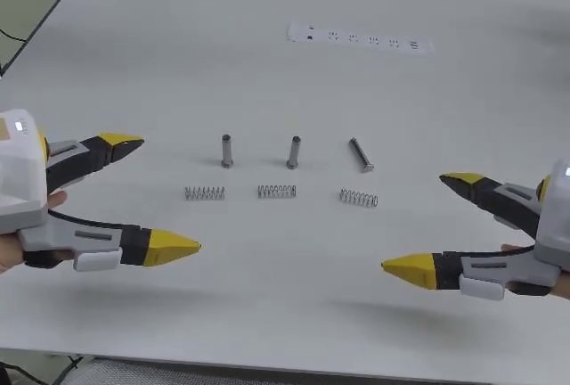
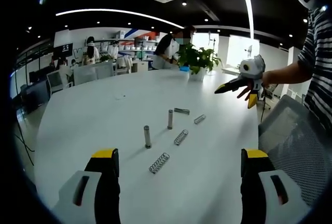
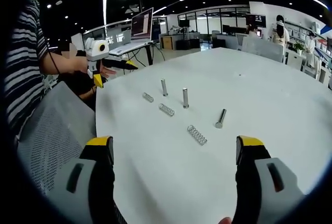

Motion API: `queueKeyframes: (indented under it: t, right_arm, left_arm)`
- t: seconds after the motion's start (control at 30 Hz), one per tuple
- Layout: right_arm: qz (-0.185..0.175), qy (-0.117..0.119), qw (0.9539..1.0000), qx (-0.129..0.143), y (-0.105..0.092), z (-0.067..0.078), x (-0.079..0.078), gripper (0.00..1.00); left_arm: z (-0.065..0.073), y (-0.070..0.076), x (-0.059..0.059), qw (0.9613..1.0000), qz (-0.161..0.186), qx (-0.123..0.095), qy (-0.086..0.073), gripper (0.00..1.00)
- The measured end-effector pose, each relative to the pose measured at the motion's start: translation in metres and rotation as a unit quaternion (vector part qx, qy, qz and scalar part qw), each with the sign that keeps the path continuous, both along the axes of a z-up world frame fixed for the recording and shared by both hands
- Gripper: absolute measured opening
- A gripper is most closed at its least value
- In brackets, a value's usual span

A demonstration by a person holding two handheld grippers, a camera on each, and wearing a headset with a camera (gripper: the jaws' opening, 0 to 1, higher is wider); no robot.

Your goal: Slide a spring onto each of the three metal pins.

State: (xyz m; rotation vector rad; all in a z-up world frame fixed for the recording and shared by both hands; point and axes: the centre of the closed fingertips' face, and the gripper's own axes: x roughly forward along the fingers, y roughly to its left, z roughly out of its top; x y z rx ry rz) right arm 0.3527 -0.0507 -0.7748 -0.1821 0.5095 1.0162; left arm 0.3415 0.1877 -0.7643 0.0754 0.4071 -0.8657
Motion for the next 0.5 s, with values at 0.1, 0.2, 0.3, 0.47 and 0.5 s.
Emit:
queueKeyframes:
  t: [0.1, 0.2, 0.3, 0.47, 0.5]
  right_arm:
    - [0.002, 0.003, 1.0, -0.005, 0.001, -0.001, 0.002, 0.99]
    - [0.003, 0.003, 1.0, -0.005, 0.003, 0.0, 0.005, 0.99]
    - [0.005, 0.002, 1.0, -0.004, 0.006, 0.002, 0.008, 0.99]
    - [0.003, 0.007, 1.0, 0.002, 0.01, 0.003, 0.015, 0.97]
    - [0.002, 0.006, 1.0, 0.0, 0.01, 0.003, 0.017, 0.96]
  left_arm:
    - [0.0, 0.0, 0.0, 1.0, 0.0, -0.002, 0.001, 0.97]
    - [-0.001, -0.001, -0.002, 1.0, -0.001, -0.001, 0.002, 0.97]
    - [-0.001, -0.001, -0.002, 1.0, 0.0, -0.002, 0.003, 0.97]
    - [-0.001, -0.001, -0.002, 1.0, -0.001, -0.003, 0.003, 0.97]
    - [-0.001, -0.001, -0.002, 1.0, -0.001, -0.003, 0.004, 0.97]
